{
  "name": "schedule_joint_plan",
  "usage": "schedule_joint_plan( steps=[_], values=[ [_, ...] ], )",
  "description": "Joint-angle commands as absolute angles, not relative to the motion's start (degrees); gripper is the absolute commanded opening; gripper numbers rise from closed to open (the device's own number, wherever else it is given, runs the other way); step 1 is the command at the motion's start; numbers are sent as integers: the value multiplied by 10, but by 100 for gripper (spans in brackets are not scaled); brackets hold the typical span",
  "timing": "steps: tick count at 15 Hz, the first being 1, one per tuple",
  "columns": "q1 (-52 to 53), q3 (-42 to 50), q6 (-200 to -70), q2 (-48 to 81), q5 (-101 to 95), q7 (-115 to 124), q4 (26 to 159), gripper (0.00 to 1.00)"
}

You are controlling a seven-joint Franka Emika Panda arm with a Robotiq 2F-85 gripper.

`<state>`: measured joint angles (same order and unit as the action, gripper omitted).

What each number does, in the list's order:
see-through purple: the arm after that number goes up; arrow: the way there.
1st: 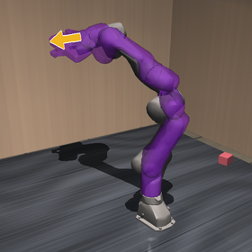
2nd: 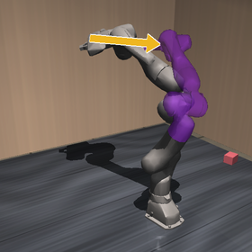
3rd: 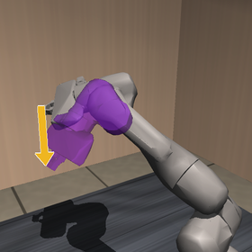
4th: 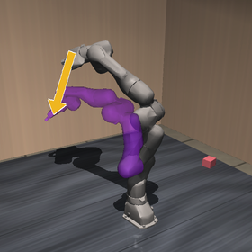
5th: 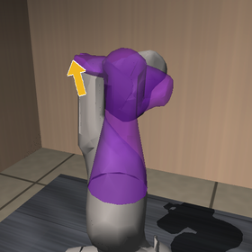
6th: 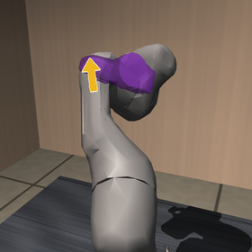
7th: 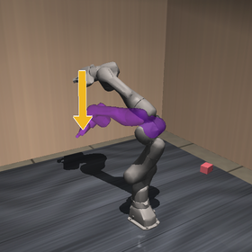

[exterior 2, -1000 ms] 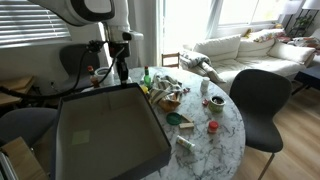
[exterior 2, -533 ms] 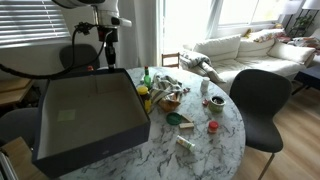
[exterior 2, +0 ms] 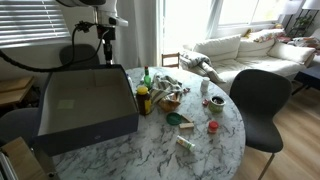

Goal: Remove the clear box from the blue box, then move the clear cup to the left

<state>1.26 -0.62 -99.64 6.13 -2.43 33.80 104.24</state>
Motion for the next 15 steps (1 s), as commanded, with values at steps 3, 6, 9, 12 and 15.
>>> schedule_joint_plan(
  steps=[3,6,9,12,15],
  values=[
    [47,-19,-982,119,-29,387,985,1],
    [60,-20,-995,141,-25,404,965,1],
    [72,-18,-1007,165,-42,420,942,1],
    [81,-16,-1019,188,-57,427,918,1],
    [90,-14,-1021,211,-79,429,894,1]
  ],
)
